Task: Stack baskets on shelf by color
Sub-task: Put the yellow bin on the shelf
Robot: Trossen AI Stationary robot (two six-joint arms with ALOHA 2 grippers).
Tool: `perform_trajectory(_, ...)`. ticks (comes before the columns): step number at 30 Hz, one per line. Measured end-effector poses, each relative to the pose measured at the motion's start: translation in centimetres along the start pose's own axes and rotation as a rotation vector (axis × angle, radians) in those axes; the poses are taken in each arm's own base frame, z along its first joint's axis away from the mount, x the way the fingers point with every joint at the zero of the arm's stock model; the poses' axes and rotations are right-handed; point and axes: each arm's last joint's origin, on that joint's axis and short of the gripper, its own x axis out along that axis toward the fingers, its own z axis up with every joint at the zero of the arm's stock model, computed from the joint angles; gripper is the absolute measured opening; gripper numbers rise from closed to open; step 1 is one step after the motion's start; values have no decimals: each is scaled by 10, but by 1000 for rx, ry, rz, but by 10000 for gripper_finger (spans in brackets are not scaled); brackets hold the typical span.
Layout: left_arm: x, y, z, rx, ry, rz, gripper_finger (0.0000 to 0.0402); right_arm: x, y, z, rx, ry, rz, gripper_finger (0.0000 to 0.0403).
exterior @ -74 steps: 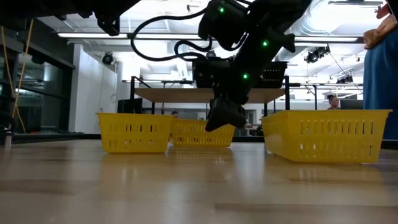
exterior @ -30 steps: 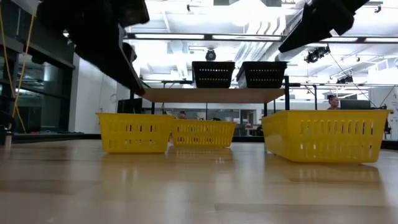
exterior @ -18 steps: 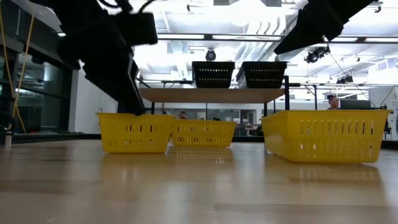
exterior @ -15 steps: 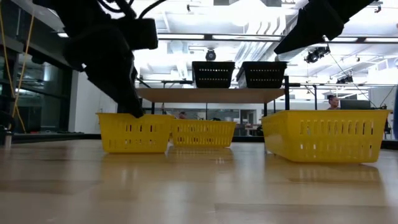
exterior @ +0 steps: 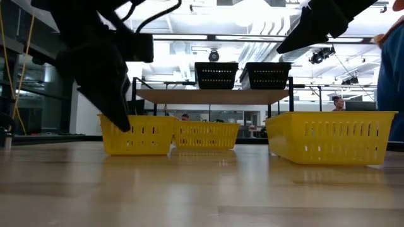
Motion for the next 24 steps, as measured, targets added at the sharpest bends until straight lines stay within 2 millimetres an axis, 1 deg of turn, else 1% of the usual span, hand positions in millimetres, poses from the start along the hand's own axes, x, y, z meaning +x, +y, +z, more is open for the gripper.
perform_trajectory(6,16,0,-3,22,71,-13,181,0,0,1,-6,-3,1,192)
perform_trajectory(10,18,2,0,51,61,-22,172,0,1,2,-6,-8,6,192)
perform_trajectory(12,16,3,0,59,58,-23,156,0,1,2,-3,-10,7,192)
perform_trajectory(14,14,2,2,59,46,-30,129,0,1,2,-3,-9,7,192)
perform_trajectory(16,10,2,-1,98,62,-32,94,0,1,2,-3,-9,7,192)
perform_trajectory(19,5,-4,-1,152,58,-54,27,0,1,2,-4,-9,8,192)
perform_trajectory(20,1,-5,-2,174,71,-49,14,0,1,2,-8,-11,8,192)
perform_trajectory(24,-22,-20,5,226,27,3,10,0,2,4,-12,-20,15,192)
